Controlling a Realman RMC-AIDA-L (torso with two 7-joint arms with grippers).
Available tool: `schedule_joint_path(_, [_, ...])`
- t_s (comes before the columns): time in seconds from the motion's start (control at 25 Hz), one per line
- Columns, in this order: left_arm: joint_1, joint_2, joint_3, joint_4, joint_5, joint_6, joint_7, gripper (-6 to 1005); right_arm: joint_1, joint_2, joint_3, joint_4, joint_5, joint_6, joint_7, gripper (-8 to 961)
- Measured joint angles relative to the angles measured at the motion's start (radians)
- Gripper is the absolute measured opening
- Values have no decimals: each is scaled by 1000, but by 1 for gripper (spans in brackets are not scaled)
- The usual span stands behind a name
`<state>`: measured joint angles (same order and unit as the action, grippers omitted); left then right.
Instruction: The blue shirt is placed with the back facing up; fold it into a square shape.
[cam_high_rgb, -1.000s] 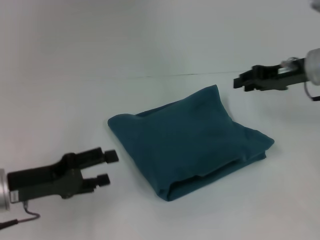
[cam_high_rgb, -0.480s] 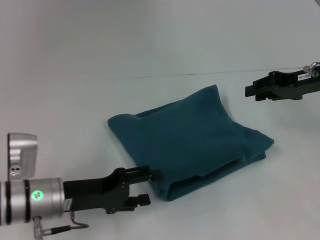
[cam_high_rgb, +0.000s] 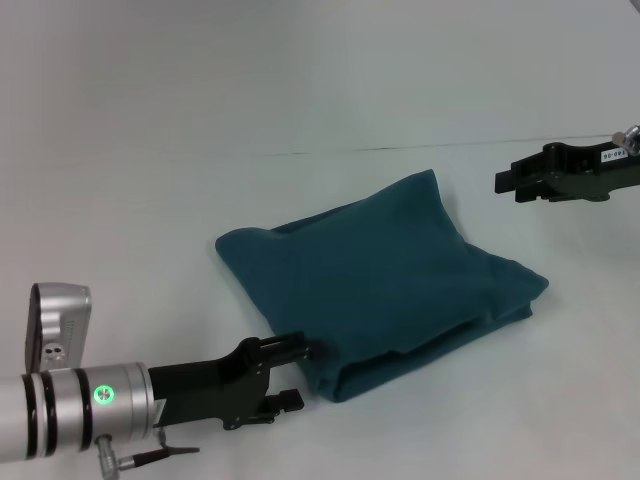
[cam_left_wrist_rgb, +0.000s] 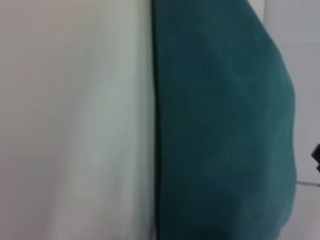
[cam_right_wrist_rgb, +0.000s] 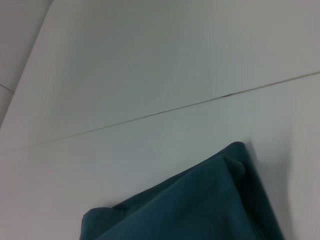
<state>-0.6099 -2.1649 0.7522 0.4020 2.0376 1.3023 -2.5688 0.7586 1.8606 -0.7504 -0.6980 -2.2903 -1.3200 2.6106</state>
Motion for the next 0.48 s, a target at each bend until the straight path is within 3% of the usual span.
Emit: schedule_joint_path(0.48, [-57,-6,5,-66,-14,-73,25,832,-5,0,3,0,2,4,0,397])
